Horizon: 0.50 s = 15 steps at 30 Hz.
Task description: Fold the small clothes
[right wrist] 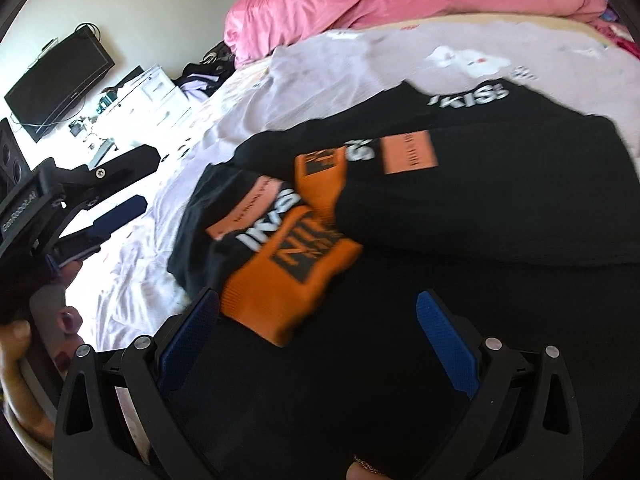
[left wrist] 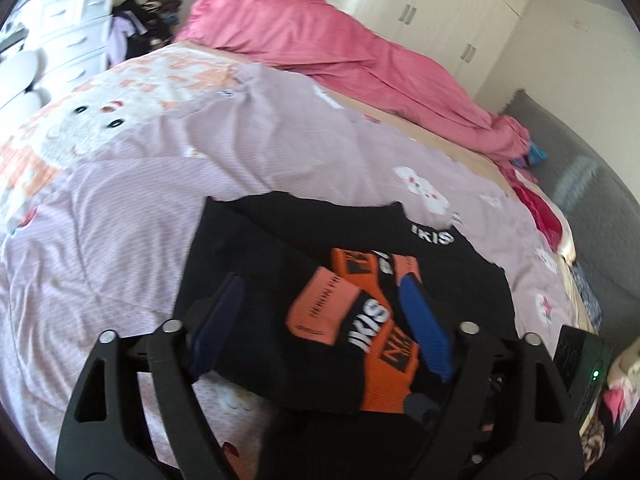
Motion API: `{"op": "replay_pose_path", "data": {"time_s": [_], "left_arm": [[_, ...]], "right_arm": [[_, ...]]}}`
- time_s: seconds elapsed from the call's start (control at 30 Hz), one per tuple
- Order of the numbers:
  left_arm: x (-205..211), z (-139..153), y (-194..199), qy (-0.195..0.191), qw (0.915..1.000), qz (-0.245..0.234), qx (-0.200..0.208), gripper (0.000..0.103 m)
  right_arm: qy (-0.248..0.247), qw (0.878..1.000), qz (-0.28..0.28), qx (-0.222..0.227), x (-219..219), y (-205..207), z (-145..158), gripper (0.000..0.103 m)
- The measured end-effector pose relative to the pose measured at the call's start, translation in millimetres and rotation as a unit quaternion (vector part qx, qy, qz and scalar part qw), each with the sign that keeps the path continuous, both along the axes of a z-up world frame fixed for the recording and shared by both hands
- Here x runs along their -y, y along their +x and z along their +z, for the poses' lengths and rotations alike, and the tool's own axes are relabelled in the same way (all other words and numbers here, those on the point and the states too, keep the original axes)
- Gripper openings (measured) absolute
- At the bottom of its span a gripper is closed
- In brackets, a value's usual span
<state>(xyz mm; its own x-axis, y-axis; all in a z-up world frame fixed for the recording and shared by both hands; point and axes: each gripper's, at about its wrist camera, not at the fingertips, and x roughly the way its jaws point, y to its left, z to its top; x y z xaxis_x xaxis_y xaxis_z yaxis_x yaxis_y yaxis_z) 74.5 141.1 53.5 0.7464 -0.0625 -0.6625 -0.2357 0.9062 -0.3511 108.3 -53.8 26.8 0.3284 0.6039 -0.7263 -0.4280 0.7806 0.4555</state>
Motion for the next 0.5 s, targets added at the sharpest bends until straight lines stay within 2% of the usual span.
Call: {"op": "replay_pose_path", "data": {"time_s": [0.23,0.3,0.33,0.4,0.47,0.5], "left_arm": [[-17,2,-5,-0.015,0.9997,0.018,0.004,0.085],[-22,1,-7,-0.026,0.9994,0.024,0.006,0.085],[-25,1,-7,-0.031,0.9992,0.026,0.006,0.085],[-30,-1,-8,-0.039,0.9988,0.031,0.004,0.085],[-34,-1,-9,-0.041,0.9985,0.036,0.003,0.085],[-36,-1,-9,-0.042,0.9983,0.039,0.003,0.085]], "right_arm": [[0.011,1.000,-0.006,-0.026,-26,10,-11,0.098],[0.011,1.000,-0.012,-0.023,-30,10,-11,0.084],[0.011,1.000,-0.011,-0.023,-32,10,-12,0.074],[0.012,1.000,-0.012,-0.020,-35,11,-12,0.066],[0.013,1.000,-0.010,-0.012,-38,10,-11,0.048],[0.015,1.000,-0.008,-0.007,-40,9,-9,0.043]]}}
